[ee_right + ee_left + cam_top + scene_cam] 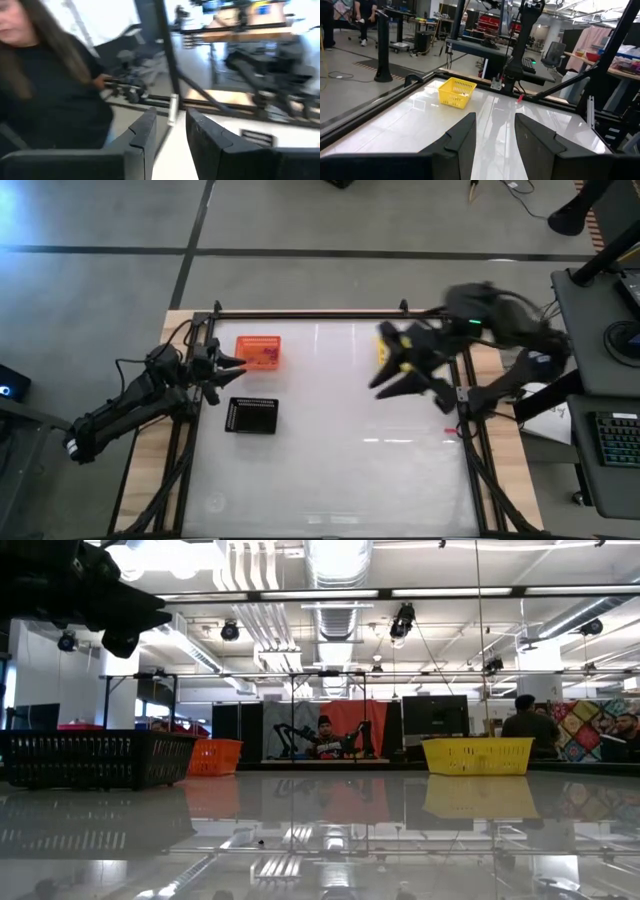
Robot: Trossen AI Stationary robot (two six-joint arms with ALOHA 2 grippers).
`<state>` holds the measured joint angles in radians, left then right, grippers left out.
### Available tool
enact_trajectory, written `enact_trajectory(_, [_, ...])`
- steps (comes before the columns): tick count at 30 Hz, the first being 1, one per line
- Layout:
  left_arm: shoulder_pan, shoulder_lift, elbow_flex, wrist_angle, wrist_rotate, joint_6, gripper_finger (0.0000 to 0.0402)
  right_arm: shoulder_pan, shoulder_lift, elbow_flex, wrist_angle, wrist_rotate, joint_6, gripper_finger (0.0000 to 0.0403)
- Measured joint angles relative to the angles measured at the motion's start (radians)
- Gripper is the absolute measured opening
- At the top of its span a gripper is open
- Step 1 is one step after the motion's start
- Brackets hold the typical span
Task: Sort Halloween decoration
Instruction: Return to Home Position
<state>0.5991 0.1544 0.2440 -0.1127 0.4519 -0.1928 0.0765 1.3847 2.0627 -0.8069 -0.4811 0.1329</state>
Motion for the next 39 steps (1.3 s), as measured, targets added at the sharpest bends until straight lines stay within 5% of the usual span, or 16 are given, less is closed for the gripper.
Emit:
enact_trajectory(5, [0.0, 0.0, 0.0, -0.001, 0.0, 0.0, 0.0118, 0.113, -0.159, -0.093, -0.068, 0.296, 0.028, 0.0087])
enact_trajectory(14, [0.0, 0.001, 0.0, 0.0, 0.0, 0.001, 0.0118, 0.205, -0.455, -0.441, 0.048, 0.635, 0.03, 0.0091])
enact_trajectory(30, [0.0, 0.001, 0.0, 0.0, 0.0, -0.008, 0.0118, 0.205, -0.928, -1.282, 0.593, 0.64, 0.001, 0.0082])
enact_trajectory(39, [0.0, 0.001, 0.0, 0.0, -0.001, -0.011, 0.0118, 0.205, -1.097, -1.605, 0.764, 0.639, 0.055, 0.0082])
